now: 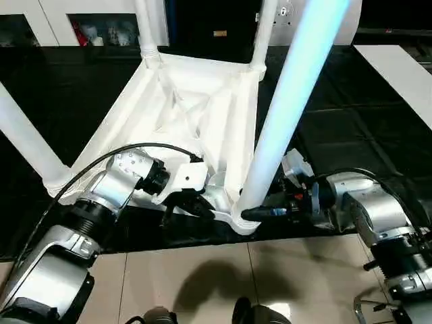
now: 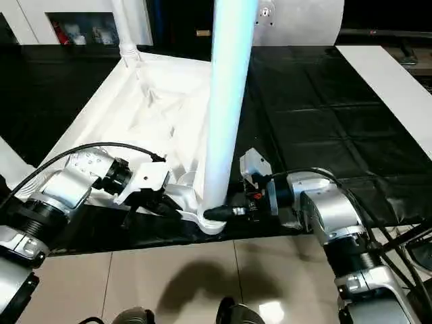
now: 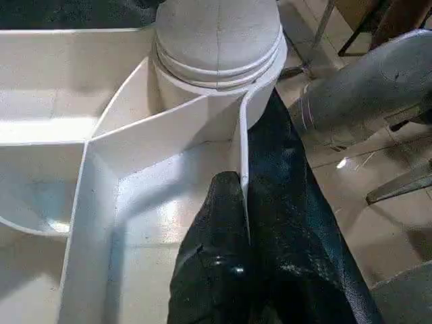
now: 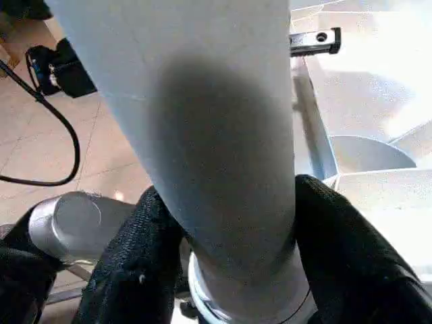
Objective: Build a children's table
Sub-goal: Rotate leg to tighten
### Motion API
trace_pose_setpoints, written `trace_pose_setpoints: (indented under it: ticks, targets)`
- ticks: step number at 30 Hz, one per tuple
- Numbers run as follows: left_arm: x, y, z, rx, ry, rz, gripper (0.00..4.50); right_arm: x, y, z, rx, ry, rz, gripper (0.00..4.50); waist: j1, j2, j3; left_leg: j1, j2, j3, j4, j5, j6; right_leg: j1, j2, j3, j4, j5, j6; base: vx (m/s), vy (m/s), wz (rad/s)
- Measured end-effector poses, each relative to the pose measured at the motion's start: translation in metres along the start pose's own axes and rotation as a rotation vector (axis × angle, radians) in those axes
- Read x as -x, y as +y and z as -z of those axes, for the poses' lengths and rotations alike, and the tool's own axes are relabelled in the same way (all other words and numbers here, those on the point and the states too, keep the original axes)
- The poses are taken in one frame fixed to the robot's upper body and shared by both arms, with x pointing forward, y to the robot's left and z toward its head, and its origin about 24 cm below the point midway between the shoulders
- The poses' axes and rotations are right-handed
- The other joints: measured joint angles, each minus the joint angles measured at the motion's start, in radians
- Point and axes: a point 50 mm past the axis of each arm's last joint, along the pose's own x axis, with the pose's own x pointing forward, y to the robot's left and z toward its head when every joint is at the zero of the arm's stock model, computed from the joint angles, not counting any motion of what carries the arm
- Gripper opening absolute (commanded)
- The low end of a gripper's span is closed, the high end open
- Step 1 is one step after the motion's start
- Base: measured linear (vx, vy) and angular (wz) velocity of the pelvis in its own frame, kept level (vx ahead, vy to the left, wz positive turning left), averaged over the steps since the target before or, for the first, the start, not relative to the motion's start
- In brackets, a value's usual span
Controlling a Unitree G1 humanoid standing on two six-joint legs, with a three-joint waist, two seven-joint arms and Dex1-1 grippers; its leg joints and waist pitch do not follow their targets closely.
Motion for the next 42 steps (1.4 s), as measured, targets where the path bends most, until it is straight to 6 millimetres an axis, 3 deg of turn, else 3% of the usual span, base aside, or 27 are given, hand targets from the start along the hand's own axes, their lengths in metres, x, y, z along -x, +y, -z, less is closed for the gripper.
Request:
trace_pose_setpoints:
  ticks: [8, 14, 17, 20, 24, 28, 30, 32, 33, 34, 36, 42]
  targets:
    - [0.0, 0.0, 0.001, 0.012, -0.003, 0.001, 0.0, 0.0, 0.0, 0.0, -0.012, 0.002, -0.004, 2.06, 0.001, 0.0, 0.0, 0.0, 0.001, 0.0, 0.0, 0.0, 0.0, 0.0, 0.0, 0.0, 0.0, 0.0, 0.0, 0.0, 0.0, 0.0]
    - [-0.002, 0.004, 0.0, 0.138, -0.026, -0.038, 0.0, -0.004, 0.005, 0.004, -0.064, -0.045, 0.075, 2.06, 0.001, 0.0, 0.0, 0.005, 0.002, 0.002, 0.0, 0.001, -0.001, 0.005, 0.0, 0.0, 0.0, 0.0, 0.0, 0.0, 0.0, 0.0]
    - [-0.003, 0.006, 0.002, 0.208, -0.027, -0.111, 0.0, -0.008, 0.003, 0.008, -0.099, -0.084, 0.184, 2.06, -0.014, 0.001, 0.0, 0.013, 0.003, 0.003, 0.0, 0.001, -0.004, 0.014, 0.001, -0.002, -0.002, 0.0, 0.0, 0.0, 0.0, 0.0]
    - [-0.006, 0.01, 0.002, 0.293, -0.041, -0.216, 0.0, -0.012, -0.003, 0.008, -0.124, -0.123, 0.347, 2.06, -0.05, 0.001, 0.001, 0.014, 0.005, 0.001, 0.0, 0.001, -0.01, 0.018, 0.003, -0.006, -0.011, 0.0, 0.001, 0.0, 0.0, 0.0]
    - [-0.014, 0.018, -0.002, 0.384, -0.054, -0.353, 0.0, -0.02, -0.015, 0.006, -0.166, -0.162, 0.587, 2.04, -0.11, 0.007, 0.0, 0.011, 0.017, -0.007, 0.0, 0.001, -0.01, 0.032, 0.004, -0.034, -0.042, 0.001, 0.002, 0.0, 0.0, 0.0]
    - [-0.02, 0.032, -0.006, 0.454, -0.069, -0.497, 0.0, -0.036, -0.032, -0.001, -0.22, -0.202, 0.816, 2.02, -0.147, 0.008, 0.001, 0.01, 0.017, -0.007, 0.002, 0.0, -0.011, 0.033, 0.004, -0.038, -0.047, 0.001, 0.002, 0.0, 0.0, 0.0]
    - [-0.021, 0.041, -0.01, 0.476, -0.066, -0.581, 0.0, -0.047, -0.043, -0.01, -0.276, -0.241, 0.957, 2.0, -0.166, 0.015, 0.004, 0.004, 0.025, -0.013, 0.003, 0.001, -0.011, 0.035, 0.002, -0.058, -0.058, 0.001, 0.003, 0.0, 0.0, 0.0]
    - [-0.024, 0.044, -0.011, 0.493, -0.07, -0.62, 0.0, -0.053, -0.049, -0.013, -0.317, -0.263, 1.028, 2.0, -0.173, 0.016, 0.005, 0.0, 0.024, -0.015, 0.007, 0.0, -0.011, 0.033, 0.001, -0.052, -0.043, 0.001, 0.004, 0.0, 0.0, 0.0]
    - [-0.025, 0.045, -0.011, 0.498, -0.072, -0.635, 0.0, -0.055, -0.05, -0.013, -0.332, -0.276, 1.048, 2.55, -0.174, 0.013, 0.006, 0.007, 0.022, -0.013, 0.009, 0.0, -0.012, 0.031, 0.002, -0.039, -0.03, 0.0, 0.004, 0.0, 0.0, 0.0]
    - [-0.024, 0.047, -0.012, 0.502, -0.073, -0.659, 0.0, -0.06, -0.052, -0.016, -0.343, -0.301, 1.077, 2.55, -0.177, 0.009, 0.007, 0.013, 0.01, -0.01, 0.009, -0.002, -0.014, 0.025, 0.001, -0.029, -0.019, 0.001, 0.004, 0.0, 0.0, 0.0]
    - [-0.022, 0.049, -0.014, 0.498, -0.082, -0.678, 0.0, -0.065, -0.054, -0.021, -0.356, -0.366, 1.104, 2.82, -0.17, 0.011, 0.007, 0.007, 0.004, -0.006, -0.003, -0.001, -0.013, 0.017, 0.0, -0.032, -0.023, 0.001, 0.004, 0.035, -0.02, 0.01]
    - [-0.016, 0.05, -0.017, 0.414, -0.078, -0.661, 0.0, -0.06, -0.05, -0.021, -0.28, -0.399, 1.083, 3.37, -0.161, 0.013, 0.006, -0.006, 0.007, -0.019, -0.003, -0.002, -0.002, 0.007, 0.001, -0.028, -0.016, 0.002, -0.003, 0.045, -0.002, 0.04]
